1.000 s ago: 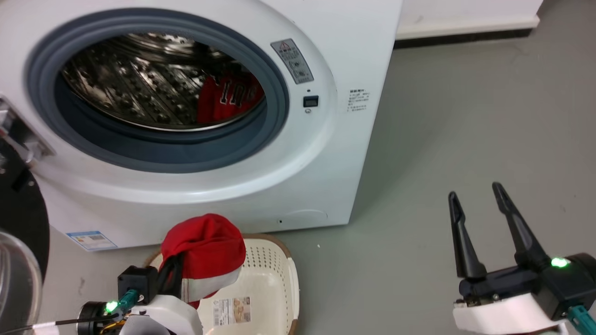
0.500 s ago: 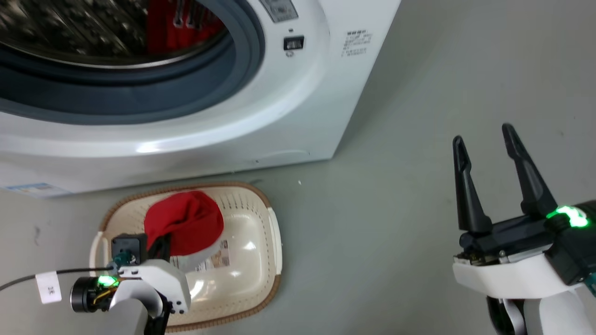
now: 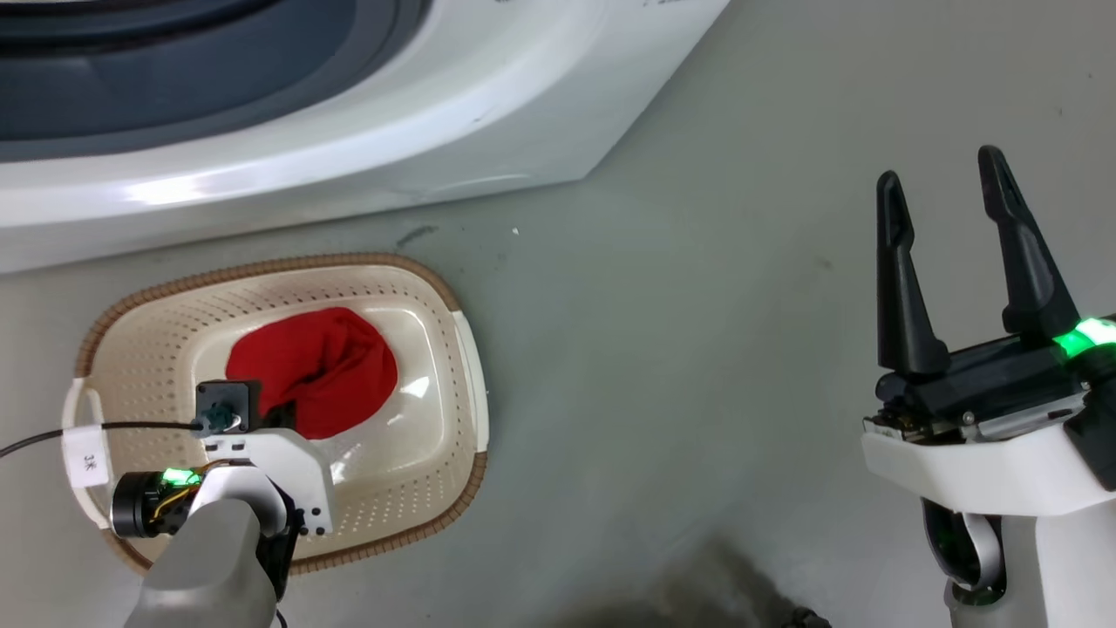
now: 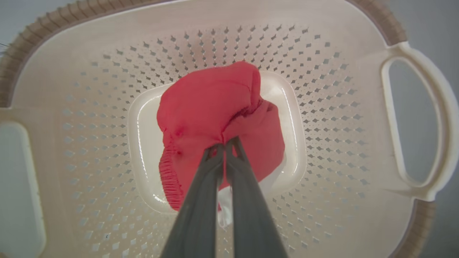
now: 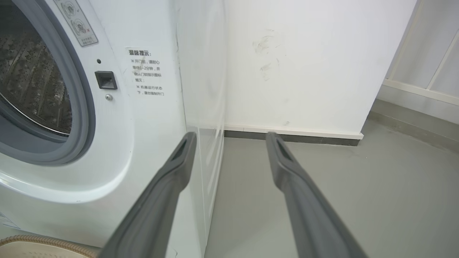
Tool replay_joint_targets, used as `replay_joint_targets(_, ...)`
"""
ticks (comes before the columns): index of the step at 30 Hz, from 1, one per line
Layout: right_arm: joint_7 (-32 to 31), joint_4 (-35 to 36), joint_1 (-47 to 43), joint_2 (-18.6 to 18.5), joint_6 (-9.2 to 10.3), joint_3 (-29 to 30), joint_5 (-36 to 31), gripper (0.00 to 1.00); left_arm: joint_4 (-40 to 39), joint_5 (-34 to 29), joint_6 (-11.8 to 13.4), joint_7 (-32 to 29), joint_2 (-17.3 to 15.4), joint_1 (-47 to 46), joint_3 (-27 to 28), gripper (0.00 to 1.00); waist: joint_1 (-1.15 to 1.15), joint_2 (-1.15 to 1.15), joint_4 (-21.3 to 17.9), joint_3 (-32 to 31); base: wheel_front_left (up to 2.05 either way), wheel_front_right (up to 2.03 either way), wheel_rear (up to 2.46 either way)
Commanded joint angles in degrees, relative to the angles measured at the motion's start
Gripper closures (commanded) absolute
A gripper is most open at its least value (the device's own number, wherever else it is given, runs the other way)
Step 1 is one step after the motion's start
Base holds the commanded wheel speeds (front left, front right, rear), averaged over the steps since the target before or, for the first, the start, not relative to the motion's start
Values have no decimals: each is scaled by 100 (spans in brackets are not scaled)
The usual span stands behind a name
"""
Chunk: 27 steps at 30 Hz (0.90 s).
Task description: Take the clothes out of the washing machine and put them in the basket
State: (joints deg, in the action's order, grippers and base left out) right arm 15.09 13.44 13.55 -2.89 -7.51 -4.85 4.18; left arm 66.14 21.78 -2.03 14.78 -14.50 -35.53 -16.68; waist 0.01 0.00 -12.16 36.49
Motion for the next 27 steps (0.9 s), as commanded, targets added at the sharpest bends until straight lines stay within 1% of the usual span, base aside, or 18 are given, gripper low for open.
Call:
replay_joint_targets(1, 12, 39, 135, 3, 4, 2, 37, 0, 160, -36, -16, -29, 5, -181, -34, 100, -1, 0, -80, 229, 0, 0, 0)
replay_joint_targets(7, 12, 40, 226, 2, 4, 17, 64, 0, 544, -18, -6, -164, 77, -448, -104, 100, -1, 0, -111, 406, 0, 0, 0)
replay_joint_targets(8, 12, 32, 236, 3, 4, 11, 68, 0, 578, -8, 5, -194, 84, -475, -108, 92, -1, 0, -113, 414, 0, 0, 0)
replay_joint_targets(9, 12, 23, 247, 2, 4, 1, 71, 0, 605, 20, 10, -226, 97, -494, -97, 5, -1, 0, -114, 414, 0, 0, 0)
replay_joint_targets(10, 12, 10, 252, 2, 4, -5, 70, 0, 625, 71, -17, -234, 132, -495, -59, 0, -1, 0, -111, 397, 0, 0, 0)
replay_joint_targets(14, 13, -61, 201, 2, 4, -5, 66, 0, 668, 147, -79, -163, 189, -430, -24, 0, -1, 0, -83, 273, 0, 0, 0)
replay_joint_targets(22, 13, -297, -140, 2, 4, 103, 3, 0, 622, 195, -157, 16, 352, 21, -56, 0, -1, 0, 136, -458, 0, 0, 0)
replay_joint_targets(24, 12, -340, -263, 1, 4, 116, -39, 0, 411, 140, -114, 44, 369, 155, -62, 0, -1, 0, 220, -681, 0, 0, 0)
replay_joint_targets(27, 12, -395, -443, 1, 4, 145, -97, 0, -235, 55, -18, 43, 360, 486, 47, 0, -1, 0, 341, -988, 0, 0, 0)
